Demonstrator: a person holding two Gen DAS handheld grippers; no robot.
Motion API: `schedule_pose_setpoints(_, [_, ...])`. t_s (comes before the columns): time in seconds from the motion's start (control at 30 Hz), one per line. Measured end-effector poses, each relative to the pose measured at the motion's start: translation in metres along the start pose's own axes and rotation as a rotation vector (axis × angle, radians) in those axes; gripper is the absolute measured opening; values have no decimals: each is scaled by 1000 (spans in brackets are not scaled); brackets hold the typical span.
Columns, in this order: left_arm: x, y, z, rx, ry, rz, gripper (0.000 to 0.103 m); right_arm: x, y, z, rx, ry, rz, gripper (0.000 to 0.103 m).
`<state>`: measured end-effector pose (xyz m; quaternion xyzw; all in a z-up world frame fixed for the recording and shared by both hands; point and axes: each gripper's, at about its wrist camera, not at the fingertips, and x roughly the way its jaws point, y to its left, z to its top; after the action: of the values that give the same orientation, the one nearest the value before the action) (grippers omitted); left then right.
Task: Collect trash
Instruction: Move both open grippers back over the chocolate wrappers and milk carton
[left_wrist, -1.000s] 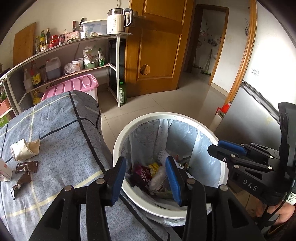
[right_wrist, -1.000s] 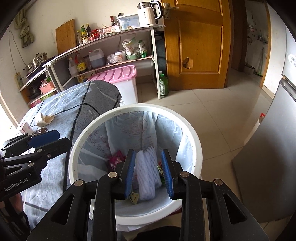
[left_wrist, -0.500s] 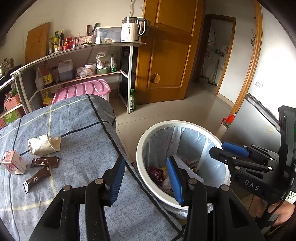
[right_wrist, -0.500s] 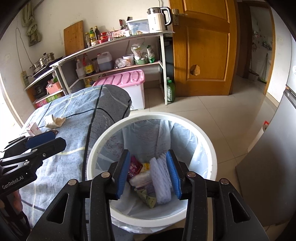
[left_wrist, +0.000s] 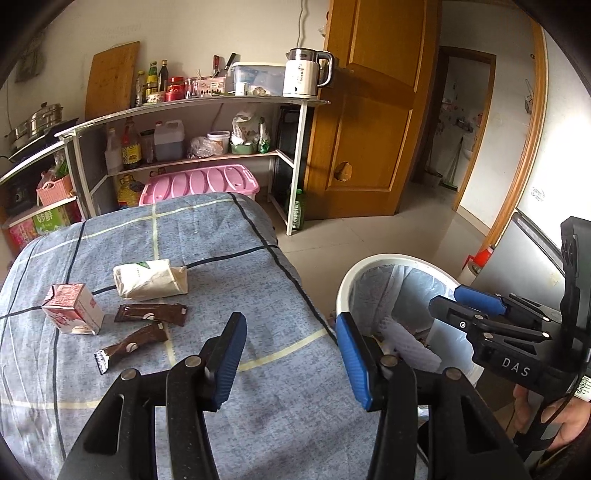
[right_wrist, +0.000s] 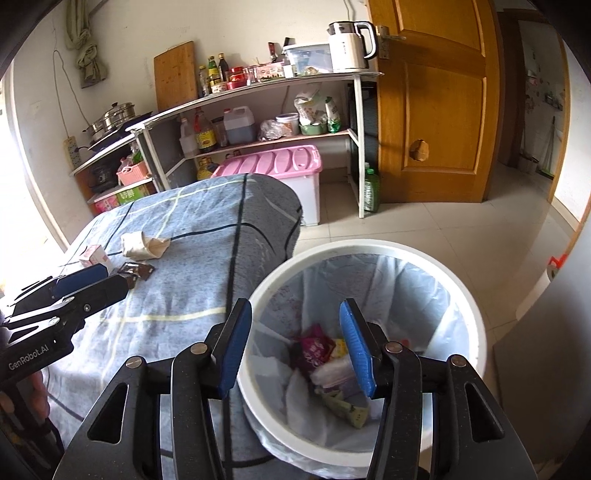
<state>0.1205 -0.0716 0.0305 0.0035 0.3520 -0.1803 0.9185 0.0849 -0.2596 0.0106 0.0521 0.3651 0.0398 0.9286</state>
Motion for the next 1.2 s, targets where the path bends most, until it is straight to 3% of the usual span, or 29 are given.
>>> schedule_pose_setpoints(0.47, [-19, 108, -12, -140, 2, 153, 56, 35, 71, 16, -88, 28, 99, 51])
schedule_pose_setpoints(0.83, [-26, 177, -12, -244, -12, 207, 63, 63, 122, 35, -160, 54, 179, 52])
schedule_pose_setpoints(0.9, [-24, 187, -11, -252, -4, 222, 65, 69, 131, 39, -169, 57, 198, 55])
schedule_pose_setpoints(0.97, [-22, 195, -11, -257, -1, 225, 66, 75, 138, 44, -174, 56, 224, 67])
schedule_pose_setpoints(1.2, [-3, 216, -6, -255, 32, 240, 71, 109, 159, 59, -191, 85, 262, 67])
